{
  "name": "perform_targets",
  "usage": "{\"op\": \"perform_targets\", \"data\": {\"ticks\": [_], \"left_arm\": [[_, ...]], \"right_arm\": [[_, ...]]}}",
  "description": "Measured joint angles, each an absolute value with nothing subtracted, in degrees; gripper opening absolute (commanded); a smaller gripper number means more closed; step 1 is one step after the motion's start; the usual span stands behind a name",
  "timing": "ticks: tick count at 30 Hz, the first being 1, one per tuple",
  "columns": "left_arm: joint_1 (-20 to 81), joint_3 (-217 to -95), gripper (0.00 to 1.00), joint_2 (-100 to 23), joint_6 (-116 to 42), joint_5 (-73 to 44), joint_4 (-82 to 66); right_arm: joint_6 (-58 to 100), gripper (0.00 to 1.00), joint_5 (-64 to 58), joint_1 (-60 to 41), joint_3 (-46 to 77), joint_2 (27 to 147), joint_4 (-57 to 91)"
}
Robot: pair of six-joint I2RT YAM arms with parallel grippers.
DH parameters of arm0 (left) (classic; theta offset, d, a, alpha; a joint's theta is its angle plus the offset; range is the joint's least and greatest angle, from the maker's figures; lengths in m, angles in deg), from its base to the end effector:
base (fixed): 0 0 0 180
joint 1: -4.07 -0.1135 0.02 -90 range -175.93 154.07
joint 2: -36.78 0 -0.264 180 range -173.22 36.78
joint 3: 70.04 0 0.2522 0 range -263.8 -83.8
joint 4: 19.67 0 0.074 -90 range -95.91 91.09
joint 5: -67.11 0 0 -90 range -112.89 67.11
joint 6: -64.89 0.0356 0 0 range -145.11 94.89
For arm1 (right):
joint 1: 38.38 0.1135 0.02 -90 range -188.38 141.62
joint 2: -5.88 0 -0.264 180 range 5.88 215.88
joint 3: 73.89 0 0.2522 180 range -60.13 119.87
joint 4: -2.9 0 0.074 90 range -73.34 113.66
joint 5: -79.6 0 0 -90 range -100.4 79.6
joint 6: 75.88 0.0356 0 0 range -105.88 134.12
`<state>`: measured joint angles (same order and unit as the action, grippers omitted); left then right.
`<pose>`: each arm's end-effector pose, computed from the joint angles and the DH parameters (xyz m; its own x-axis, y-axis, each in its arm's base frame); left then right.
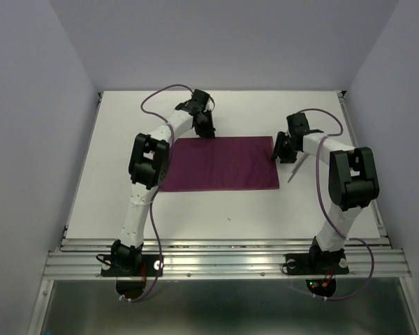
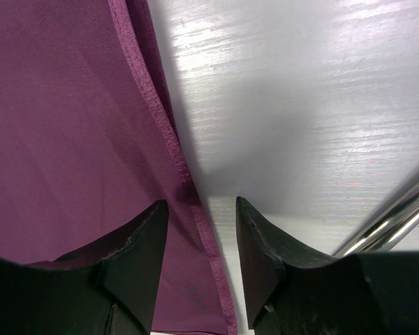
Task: Fold the napkin into a case and place the utensils inside
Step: Pick up the rectangle-folded napkin from the center of the board.
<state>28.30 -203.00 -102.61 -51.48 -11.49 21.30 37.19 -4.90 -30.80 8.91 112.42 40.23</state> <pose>0.4939 -0.2300 0.1769 -0.8343 -0.1020 -0.5418 0.1716 0.8859 -0.4310 0.3752 0.0534 0.1693 -0.8676 0.2780 -0.4122 0.1769 0.9474 0.2667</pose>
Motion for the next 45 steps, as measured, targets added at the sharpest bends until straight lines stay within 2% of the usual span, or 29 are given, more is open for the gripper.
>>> {"op": "perform_targets", "data": {"ticks": [9,14,17,18,20,21,23,32,45], "left_arm": [[27.73,-199.83,0.27,-91.42,-50.41,-14.36,22.54],[24.08,-191.59,0.27,-81.54,-50.36,-14.71,20.92],[19.74,-185.86,0.27,-78.70,-50.36,-14.79,19.92],[17.96,-183.52,0.27,-78.20,-50.30,-14.90,18.91],[15.30,-179.59,0.27,-77.63,-50.10,-15.06,18.63],[13.55,-177.05,0.27,-77.46,-49.97,-15.36,18.72],[10.86,-173.60,0.27,-77.46,-49.69,-16.21,19.02],[6.56,-161.38,0.27,-71.97,-48.49,-18.51,19.24],[5.79,-157.27,0.27,-68.80,-47.79,-22.07,18.58]], "right_arm": [[36.16,0.43,-5.03,-30.69,10.68,114.28,39.64],[35.85,0.39,-4.75,-29.40,10.92,114.69,38.66],[35.81,0.29,-4.55,-28.57,11.42,115.24,38.20],[35.66,0.21,-4.53,-28.35,11.47,115.39,38.02],[35.66,0.13,-4.55,-28.16,11.53,115.57,37.78],[35.72,0.05,-4.55,-28.14,11.55,115.79,37.69],[35.85,0.01,-4.58,-28.16,11.58,115.83,37.59],[36.03,0.01,-4.82,-28.09,11.58,115.76,37.63],[36.38,0.01,-5.45,-27.65,11.51,113.23,38.13]]}}
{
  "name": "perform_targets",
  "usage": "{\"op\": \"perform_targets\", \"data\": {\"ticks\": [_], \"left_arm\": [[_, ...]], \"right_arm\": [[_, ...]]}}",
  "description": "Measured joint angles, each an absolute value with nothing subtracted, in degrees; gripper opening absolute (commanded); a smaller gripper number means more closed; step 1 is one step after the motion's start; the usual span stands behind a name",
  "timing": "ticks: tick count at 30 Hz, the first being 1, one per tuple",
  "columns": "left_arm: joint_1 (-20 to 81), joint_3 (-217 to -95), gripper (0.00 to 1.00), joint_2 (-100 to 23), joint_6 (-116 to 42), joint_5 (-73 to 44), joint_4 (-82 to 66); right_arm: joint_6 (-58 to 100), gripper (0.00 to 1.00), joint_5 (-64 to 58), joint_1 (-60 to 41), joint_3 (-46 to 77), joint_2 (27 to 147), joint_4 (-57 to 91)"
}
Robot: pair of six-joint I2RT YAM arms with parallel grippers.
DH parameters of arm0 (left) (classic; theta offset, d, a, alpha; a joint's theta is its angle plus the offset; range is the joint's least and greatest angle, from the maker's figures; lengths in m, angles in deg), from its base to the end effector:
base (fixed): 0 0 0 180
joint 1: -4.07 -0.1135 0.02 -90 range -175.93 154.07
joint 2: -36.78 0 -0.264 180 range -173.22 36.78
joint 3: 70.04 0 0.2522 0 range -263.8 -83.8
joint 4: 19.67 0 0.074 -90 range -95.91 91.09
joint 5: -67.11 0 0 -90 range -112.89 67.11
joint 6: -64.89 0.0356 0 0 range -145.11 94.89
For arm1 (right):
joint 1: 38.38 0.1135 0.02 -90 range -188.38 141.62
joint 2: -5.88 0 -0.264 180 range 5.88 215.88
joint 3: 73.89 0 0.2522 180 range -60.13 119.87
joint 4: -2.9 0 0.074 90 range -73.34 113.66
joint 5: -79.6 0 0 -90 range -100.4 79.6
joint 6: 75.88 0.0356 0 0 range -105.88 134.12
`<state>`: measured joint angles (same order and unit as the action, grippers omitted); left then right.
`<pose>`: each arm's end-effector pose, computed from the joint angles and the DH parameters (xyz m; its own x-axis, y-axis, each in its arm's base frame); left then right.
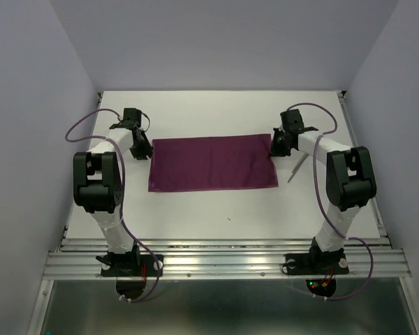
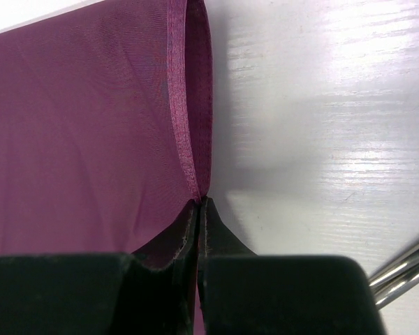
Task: Fold the napkin into a case and place the utensils inside
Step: Pick up the rectangle-folded napkin from the center of the board.
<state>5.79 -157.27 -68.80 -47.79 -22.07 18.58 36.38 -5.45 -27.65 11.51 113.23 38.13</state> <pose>0.3904 -0.0122 0.1969 -0.7846 -0.3622 -0.5033 -0.2868 0.9316 -0.2233 0.3846 0.0760 0.1792 -0.8518 0.2227 -0.4741 0.0986 0.9571 0.2724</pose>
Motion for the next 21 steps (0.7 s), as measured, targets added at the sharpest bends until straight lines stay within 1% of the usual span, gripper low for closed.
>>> {"op": "perform_targets", "data": {"ticks": [19,20,21], "left_arm": [[4.96,-154.63,0.27,-68.80,-46.98,-21.87,17.49],[4.96,-154.35,0.27,-68.82,-46.98,-21.59,17.43],[4.96,-153.78,0.27,-68.84,-47.00,-21.31,17.32]], "right_arm": [[36.62,0.01,-5.47,-27.02,11.51,111.63,38.26],[36.62,0.02,-5.47,-27.02,11.51,111.63,38.26],[36.62,0.17,-5.49,-27.02,11.51,111.63,38.29]]}}
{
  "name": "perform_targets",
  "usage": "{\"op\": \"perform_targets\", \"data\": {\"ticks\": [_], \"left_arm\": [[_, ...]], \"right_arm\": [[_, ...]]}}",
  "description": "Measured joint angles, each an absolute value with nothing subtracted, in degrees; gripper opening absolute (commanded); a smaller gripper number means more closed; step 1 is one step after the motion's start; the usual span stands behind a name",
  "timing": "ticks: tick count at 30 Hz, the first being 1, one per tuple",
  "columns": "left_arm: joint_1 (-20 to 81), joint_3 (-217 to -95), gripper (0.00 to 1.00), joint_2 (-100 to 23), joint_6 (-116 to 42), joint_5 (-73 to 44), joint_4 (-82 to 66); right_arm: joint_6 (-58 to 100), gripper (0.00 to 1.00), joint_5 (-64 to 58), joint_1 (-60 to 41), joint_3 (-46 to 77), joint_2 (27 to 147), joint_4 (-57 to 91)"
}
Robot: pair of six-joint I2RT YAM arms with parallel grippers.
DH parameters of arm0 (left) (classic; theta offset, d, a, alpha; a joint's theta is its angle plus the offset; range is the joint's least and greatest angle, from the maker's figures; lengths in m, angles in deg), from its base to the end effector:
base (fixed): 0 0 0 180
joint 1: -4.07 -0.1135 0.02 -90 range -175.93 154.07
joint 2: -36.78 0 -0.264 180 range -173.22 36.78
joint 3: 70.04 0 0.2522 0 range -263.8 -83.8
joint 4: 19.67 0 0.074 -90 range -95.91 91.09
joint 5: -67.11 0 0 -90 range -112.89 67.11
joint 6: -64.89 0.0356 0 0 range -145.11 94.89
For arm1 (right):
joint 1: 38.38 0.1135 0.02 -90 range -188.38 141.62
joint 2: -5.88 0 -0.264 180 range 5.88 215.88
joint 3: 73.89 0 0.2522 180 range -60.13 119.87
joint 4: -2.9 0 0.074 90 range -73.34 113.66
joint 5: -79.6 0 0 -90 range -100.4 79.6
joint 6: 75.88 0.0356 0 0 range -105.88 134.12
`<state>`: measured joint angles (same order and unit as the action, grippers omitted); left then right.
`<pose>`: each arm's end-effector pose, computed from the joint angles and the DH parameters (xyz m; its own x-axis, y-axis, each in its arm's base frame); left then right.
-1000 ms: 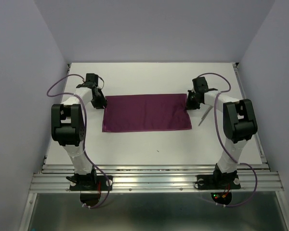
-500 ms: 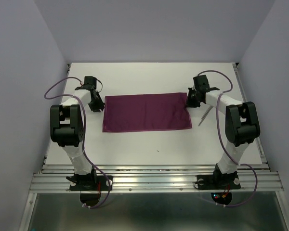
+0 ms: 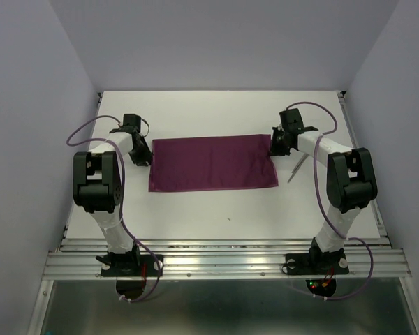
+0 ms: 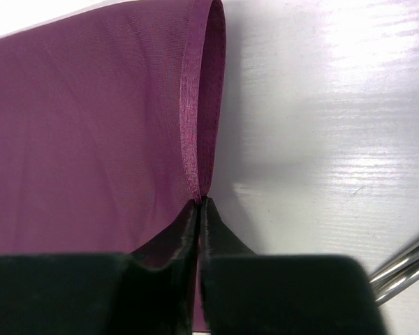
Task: Fold the napkin into a case and place the utensils inside
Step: Pick up the rectangle-folded napkin from the center of the board, then fold the rectangle-folded napkin at the center of the board.
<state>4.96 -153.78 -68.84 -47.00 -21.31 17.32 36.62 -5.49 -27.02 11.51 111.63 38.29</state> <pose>0.3817 -0.0069 0.1800 -0.8053 -0.3602 -0.4709 -0.2915 0.9322 -0.2146 0.3815 0.0798 0.1894 -0.8418 0.2198 -0.4930 0.0851 0.9560 0.2808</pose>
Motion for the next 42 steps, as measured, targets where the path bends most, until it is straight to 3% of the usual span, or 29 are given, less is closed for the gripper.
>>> {"op": "perform_targets", "data": {"ticks": [4,7,14,18,20,21,24,42], "left_arm": [[4.96,-152.99,0.27,-69.17,-47.00,-20.69,17.38],[4.96,-152.90,0.27,-69.41,-47.00,-20.59,17.25],[4.96,-152.92,0.27,-69.43,-47.00,-20.63,17.14],[4.96,-152.90,0.27,-69.46,-47.00,-20.72,17.08],[4.96,-152.90,0.27,-69.52,-47.00,-20.76,17.01],[4.96,-152.90,0.27,-69.54,-47.00,-20.76,16.99],[5.09,-152.90,0.27,-69.65,-47.00,-20.69,16.92],[12.46,-152.77,0.27,-70.40,-49.64,-18.42,12.97]], "right_arm": [[37.04,0.43,-6.24,-27.02,11.51,111.63,38.66],[37.04,0.50,-7.50,-27.02,11.51,111.65,39.03],[36.82,0.51,-10.04,-27.02,11.51,113.05,39.33],[36.77,0.49,-10.48,-27.02,12.17,115.20,39.42],[36.75,0.39,-10.50,-27.02,13.26,116.03,39.18],[36.64,0.23,-10.48,-27.02,13.61,116.40,39.01],[36.55,0.01,-10.48,-27.02,13.65,116.66,38.72],[36.84,0.01,-19.02,-26.98,9.43,110.43,38.74]]}}
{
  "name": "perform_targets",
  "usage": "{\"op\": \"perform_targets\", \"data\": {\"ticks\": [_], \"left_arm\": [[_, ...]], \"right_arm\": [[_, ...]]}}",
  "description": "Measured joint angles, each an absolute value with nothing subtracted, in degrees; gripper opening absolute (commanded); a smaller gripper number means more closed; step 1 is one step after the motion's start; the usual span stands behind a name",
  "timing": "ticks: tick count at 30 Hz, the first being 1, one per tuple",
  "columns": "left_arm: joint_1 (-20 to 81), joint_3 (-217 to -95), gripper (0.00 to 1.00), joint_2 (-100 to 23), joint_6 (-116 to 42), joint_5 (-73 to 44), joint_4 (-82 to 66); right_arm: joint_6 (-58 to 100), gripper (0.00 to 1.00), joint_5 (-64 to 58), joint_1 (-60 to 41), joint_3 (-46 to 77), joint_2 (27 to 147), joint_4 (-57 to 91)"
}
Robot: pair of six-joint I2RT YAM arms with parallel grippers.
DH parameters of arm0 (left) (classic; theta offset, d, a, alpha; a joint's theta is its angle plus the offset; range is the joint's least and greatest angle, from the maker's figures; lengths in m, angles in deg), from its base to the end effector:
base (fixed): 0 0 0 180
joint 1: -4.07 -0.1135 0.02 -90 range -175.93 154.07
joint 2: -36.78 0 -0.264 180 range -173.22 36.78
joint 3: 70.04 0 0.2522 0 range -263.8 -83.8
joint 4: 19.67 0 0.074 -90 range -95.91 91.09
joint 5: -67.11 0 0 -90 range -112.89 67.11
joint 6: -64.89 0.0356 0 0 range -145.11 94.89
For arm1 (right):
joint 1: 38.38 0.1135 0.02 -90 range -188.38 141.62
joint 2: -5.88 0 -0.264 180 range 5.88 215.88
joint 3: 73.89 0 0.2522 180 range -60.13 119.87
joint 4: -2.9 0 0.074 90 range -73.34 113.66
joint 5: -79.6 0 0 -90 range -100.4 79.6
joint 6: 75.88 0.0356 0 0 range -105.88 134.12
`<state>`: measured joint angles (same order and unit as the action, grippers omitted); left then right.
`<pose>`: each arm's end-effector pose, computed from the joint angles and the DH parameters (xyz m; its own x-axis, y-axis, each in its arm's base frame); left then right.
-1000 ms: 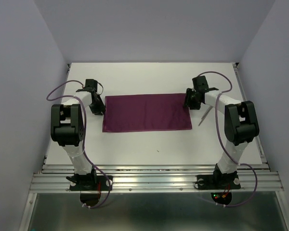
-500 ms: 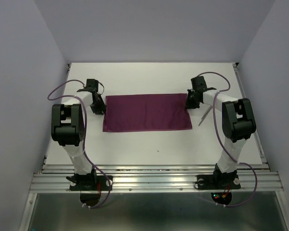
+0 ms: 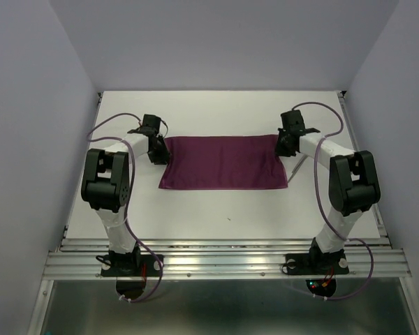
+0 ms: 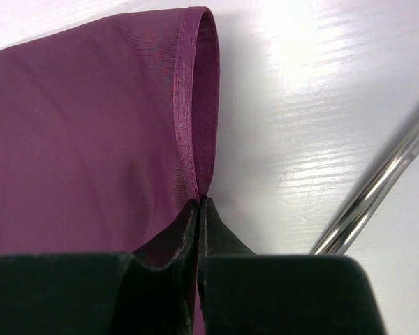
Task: Fold the napkin into a case and place the utensils inside
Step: Fold the rectangle-folded napkin at the center of the board.
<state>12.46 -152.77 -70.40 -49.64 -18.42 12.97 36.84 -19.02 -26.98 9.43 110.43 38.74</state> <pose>0.3825 -0.0592 0.1694 -0.8334 -0.2955 -0.4671 -0.1744 0.9425 -0.2851 0.3743 0.0700 0.1861 -0.8036 0.2275 -0.5500 0.2112 0.9729 0.0939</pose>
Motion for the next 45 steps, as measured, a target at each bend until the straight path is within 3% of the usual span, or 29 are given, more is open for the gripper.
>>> {"op": "perform_targets", "data": {"ticks": [11,23,45], "left_arm": [[18.49,-153.43,0.27,-71.38,-52.62,-15.97,11.11],[17.35,-155.15,0.27,-71.29,-52.64,-22.53,17.12],[16.33,-155.31,0.27,-71.29,-52.09,-24.89,17.86]], "right_arm": [[36.84,0.01,-16.82,-25.97,13.30,106.80,42.26],[38.28,0.01,-15.66,-15.09,21.35,107.20,44.84],[41.80,0.01,-12.20,-0.22,43.81,124.42,45.98]]}}
